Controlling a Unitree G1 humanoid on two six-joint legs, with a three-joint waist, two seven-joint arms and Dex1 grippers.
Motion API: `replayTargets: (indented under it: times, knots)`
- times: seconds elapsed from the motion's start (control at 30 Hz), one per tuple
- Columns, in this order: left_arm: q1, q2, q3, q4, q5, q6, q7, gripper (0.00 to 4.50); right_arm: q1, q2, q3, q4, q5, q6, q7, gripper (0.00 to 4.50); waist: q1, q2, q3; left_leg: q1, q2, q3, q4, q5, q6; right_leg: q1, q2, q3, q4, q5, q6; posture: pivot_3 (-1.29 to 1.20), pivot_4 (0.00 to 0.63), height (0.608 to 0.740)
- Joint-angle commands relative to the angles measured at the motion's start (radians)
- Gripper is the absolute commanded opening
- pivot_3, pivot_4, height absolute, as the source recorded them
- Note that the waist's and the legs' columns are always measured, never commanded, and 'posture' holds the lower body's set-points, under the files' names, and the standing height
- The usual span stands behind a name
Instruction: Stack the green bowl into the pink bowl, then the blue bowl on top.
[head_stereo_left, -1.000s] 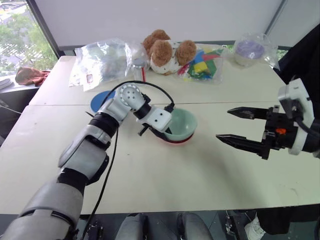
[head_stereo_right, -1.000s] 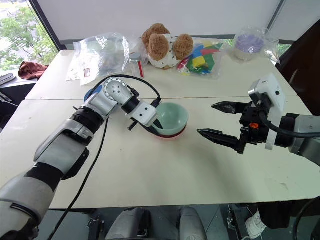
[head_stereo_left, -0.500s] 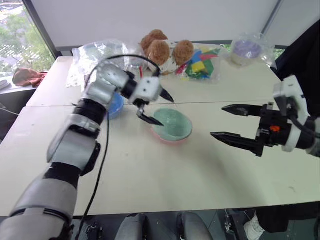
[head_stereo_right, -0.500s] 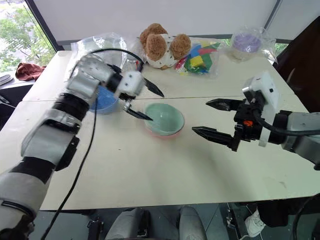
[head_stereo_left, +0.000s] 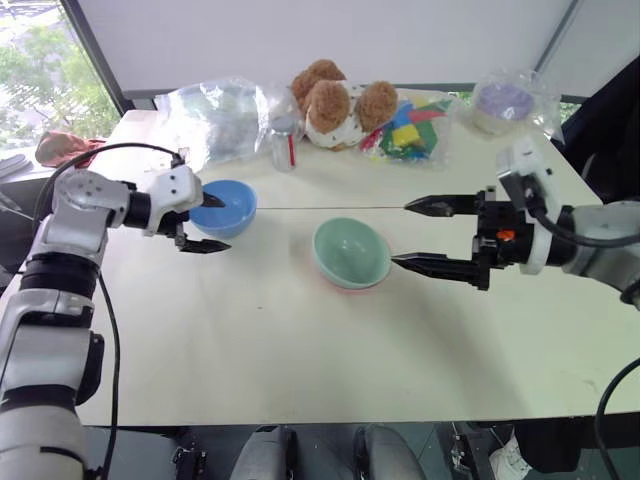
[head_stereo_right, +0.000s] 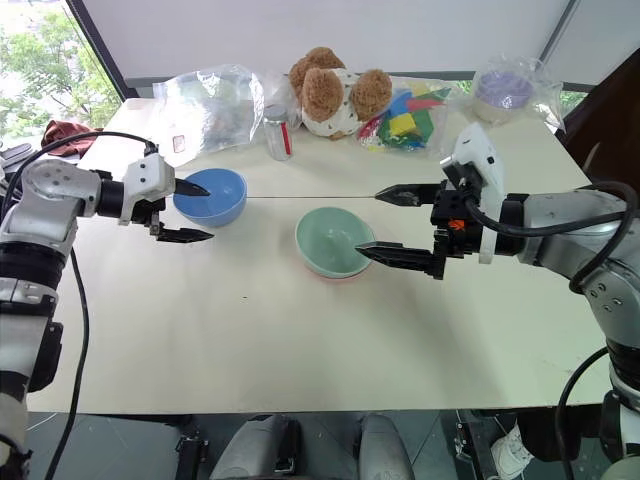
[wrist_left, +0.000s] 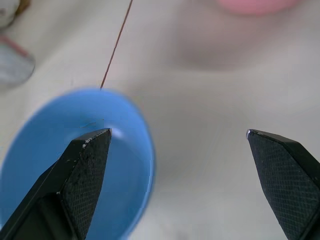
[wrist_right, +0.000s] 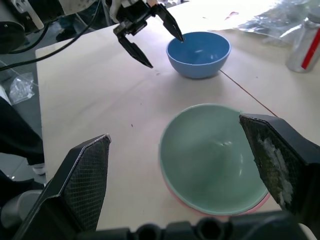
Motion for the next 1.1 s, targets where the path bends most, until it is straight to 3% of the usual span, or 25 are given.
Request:
replayTargets:
  times: [0.03, 0.23, 0.33, 0.57, 0.77, 0.97, 1.1]
  knots:
    - [-0.028, -0.024, 0.009, 0.098, 0.042, -0.043, 0.078, 4.46, -0.031, -0.002, -0.005, 0.006, -0.021, -0.025, 0.022, 4.50, -0.002, 0.000, 0.000, 0.000, 0.000, 0.000, 0.000, 0.000, 0.000, 0.000, 0.000, 0.000, 0.000, 0.000, 0.000, 0.00, 0.150, 0.740]
    - [-0.068, -0.067, -0.004, 0.239, 0.098, -0.096, 0.119, 4.46, -0.037, -0.017, -0.023, 0.000, -0.012, -0.009, 0.035, 4.50, -0.006, -0.001, 0.000, 0.000, 0.000, 0.001, -0.001, 0.000, -0.001, -0.002, 0.001, 0.000, 0.001, 0.000, 0.000, 0.00, 0.150, 0.740]
    - [-0.087, -0.085, -0.012, 0.302, 0.125, -0.116, 0.149, 3.73, -0.026, -0.040, -0.053, -0.014, 0.002, 0.006, 0.039, 4.50, -0.007, 0.000, 0.000, 0.000, 0.000, 0.002, -0.001, 0.000, -0.001, -0.003, 0.001, 0.000, 0.001, 0.000, 0.000, 0.00, 0.150, 0.740]
    - [-0.128, -0.105, -0.002, 0.345, 0.134, -0.143, 0.131, 0.03, -0.001, -0.069, -0.113, -0.012, 0.013, 0.010, 0.053, 4.50, -0.004, -0.001, 0.000, 0.000, 0.001, 0.002, -0.001, 0.000, 0.000, -0.003, 0.001, 0.000, 0.001, 0.000, 0.001, 0.00, 0.150, 0.740]
    - [-0.186, -0.138, 0.011, 0.280, 0.097, -0.154, 0.009, 0.03, 0.060, -0.106, -0.209, -0.009, 0.025, 0.019, 0.069, 4.50, -0.004, -0.001, 0.000, 0.000, 0.000, 0.002, -0.001, 0.000, -0.001, -0.002, 0.000, 0.000, 0.001, 0.000, 0.001, 0.00, 0.150, 0.740]
    - [-0.274, -0.246, 0.017, 0.089, -0.016, -0.087, -0.210, 0.03, 0.188, -0.149, -0.343, -0.016, 0.004, 0.039, 0.065, 4.50, 0.000, -0.002, 0.000, -0.004, 0.000, 0.001, 0.000, 0.002, -0.004, -0.003, 0.000, -0.001, 0.001, 0.001, 0.002, 0.00, 0.150, 0.740]
    - [-0.312, -0.297, -0.082, -0.050, -0.139, -0.018, -0.257, 0.03, 0.247, -0.159, -0.410, -0.032, -0.001, 0.044, 0.054, 4.50, -0.008, -0.001, -0.001, -0.004, 0.000, 0.001, 0.000, 0.002, -0.004, -0.003, 0.000, 0.000, 0.000, 0.002, 0.003, 0.00, 0.150, 0.740]
